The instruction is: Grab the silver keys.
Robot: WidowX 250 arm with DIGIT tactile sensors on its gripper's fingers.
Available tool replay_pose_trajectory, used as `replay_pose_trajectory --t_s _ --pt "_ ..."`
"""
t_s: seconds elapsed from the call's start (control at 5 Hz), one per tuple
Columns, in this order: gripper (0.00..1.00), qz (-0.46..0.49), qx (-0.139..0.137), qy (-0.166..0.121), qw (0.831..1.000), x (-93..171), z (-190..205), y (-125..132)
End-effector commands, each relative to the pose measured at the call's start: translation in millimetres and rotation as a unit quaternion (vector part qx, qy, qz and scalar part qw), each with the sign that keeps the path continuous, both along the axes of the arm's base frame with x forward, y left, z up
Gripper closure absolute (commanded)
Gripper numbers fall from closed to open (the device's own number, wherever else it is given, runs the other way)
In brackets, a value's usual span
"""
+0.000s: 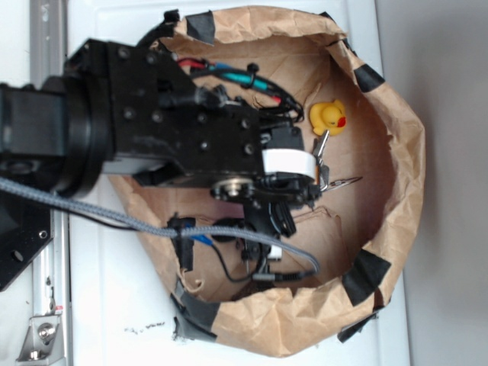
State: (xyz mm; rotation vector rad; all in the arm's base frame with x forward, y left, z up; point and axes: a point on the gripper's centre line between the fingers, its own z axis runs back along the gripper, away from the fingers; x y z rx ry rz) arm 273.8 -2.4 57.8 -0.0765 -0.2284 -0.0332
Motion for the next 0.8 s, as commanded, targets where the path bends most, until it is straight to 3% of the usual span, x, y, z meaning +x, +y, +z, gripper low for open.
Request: replay_pose_trajectory --t_s 0.0,0.2,0.6 --pt "0.00 0.018 0.036 -0.059 0.997 34.8 6.9 3.2" --pt "0.00 0.024 0.045 -0.067 0.996 44.0 6.6 11.6" --pt "0.00 0.038 0.040 -0.076 0.996 58.6 13.6 16.0"
